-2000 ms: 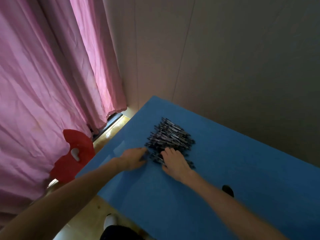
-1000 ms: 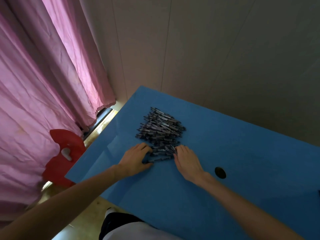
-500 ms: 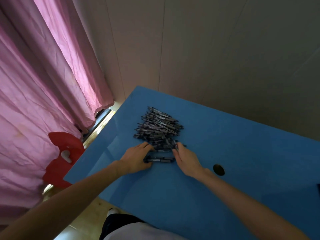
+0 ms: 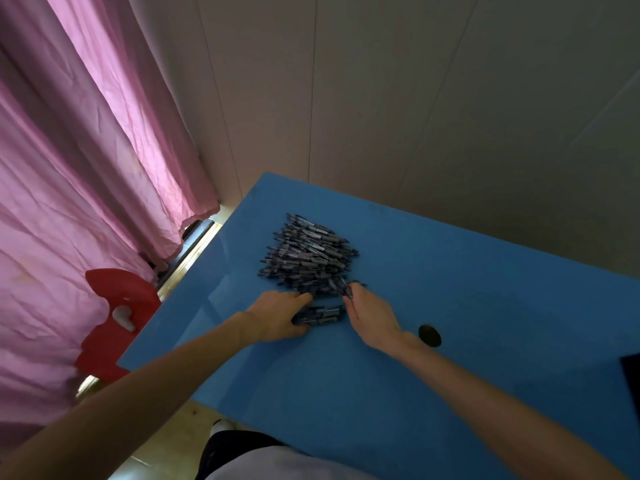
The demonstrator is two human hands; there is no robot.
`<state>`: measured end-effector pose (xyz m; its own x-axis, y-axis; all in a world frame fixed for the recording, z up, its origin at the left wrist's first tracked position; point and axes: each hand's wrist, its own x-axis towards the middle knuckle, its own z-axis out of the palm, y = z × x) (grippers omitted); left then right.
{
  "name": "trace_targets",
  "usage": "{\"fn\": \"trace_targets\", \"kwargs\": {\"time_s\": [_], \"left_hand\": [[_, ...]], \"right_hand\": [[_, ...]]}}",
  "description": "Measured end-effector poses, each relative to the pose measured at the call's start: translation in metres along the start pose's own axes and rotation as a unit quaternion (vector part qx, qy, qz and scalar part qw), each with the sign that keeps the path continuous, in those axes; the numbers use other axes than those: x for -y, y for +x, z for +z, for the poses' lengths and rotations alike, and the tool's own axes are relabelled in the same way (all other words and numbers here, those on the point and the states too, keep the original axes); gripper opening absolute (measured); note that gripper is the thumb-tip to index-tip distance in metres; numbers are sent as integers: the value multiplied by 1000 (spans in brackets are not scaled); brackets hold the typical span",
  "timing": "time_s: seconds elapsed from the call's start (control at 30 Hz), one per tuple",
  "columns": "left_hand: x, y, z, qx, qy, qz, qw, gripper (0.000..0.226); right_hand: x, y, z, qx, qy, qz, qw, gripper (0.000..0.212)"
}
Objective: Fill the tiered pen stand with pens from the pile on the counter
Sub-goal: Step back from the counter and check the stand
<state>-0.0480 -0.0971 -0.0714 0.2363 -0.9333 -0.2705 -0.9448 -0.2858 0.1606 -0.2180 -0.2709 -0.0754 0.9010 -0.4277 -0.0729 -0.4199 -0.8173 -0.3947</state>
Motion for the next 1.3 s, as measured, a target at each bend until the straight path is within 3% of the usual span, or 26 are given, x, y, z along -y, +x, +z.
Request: {"fn": "trace_targets", "kwargs": {"time_s": [0.3, 0.5, 0.8, 1.0, 1.1, 1.2, 1.3], "left_hand": [[31, -33, 20, -93, 27, 126, 987, 47], [42, -47, 31, -131, 41, 189, 972, 24], [44, -65, 37, -193, 84, 185, 960, 56], [33, -82, 53, -200, 103, 57, 973, 57], [8, -97, 50, -218, 5, -53, 974, 57], [-17, -110, 38, -209, -145, -183, 950, 32], [-24, -107, 36, -119, -237, -284, 921, 59]], "right_hand": [[36, -36, 22, 117, 76, -28, 990, 19], [26, -55, 18, 53, 41, -9, 998, 18], [25, -54, 13, -20, -37, -2, 999, 28], [37, -39, 7, -31, -88, 6, 996, 30], [34, -33, 4, -16, -97, 30, 995, 29], [28, -30, -1, 5, -99, 59, 993, 39], [28, -26, -2, 42, -134, 75, 987, 57]]}}
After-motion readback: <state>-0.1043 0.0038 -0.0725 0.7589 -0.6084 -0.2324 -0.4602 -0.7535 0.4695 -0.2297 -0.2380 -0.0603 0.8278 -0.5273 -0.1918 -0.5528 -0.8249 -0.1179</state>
